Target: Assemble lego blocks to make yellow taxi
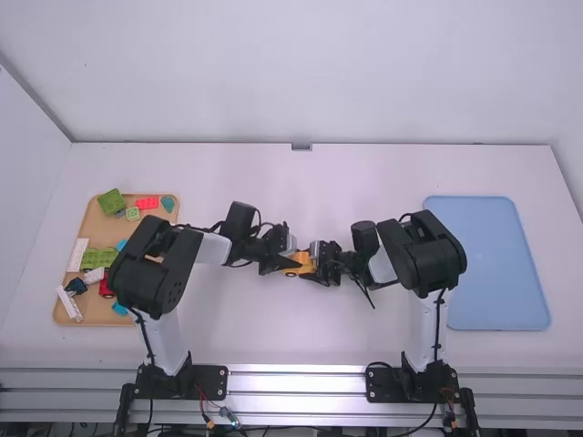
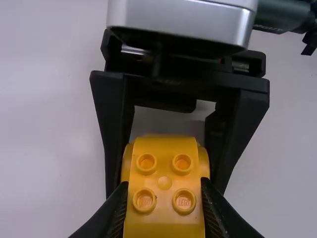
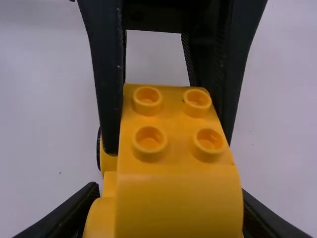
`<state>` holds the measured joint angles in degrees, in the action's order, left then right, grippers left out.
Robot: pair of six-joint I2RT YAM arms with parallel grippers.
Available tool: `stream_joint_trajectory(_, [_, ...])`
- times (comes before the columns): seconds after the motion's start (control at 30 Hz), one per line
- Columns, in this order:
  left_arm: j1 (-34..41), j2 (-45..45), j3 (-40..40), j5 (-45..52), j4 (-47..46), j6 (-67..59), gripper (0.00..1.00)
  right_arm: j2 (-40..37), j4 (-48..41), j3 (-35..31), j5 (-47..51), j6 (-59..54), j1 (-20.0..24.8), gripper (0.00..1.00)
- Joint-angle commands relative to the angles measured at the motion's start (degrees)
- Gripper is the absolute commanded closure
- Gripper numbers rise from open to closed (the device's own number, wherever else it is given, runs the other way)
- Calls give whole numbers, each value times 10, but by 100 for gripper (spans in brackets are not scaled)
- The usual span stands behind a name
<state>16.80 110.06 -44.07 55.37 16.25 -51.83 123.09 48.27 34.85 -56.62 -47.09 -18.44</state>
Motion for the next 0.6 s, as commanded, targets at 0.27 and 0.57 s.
stream_joint_trajectory(0.27, [45, 45, 71, -167, 28, 9, 98, 13, -8, 4, 56, -7, -14, 55])
stream_joint_trajectory(0.57, [39, 25, 74, -161, 82, 75, 99, 13, -10, 4, 57, -7, -14, 55])
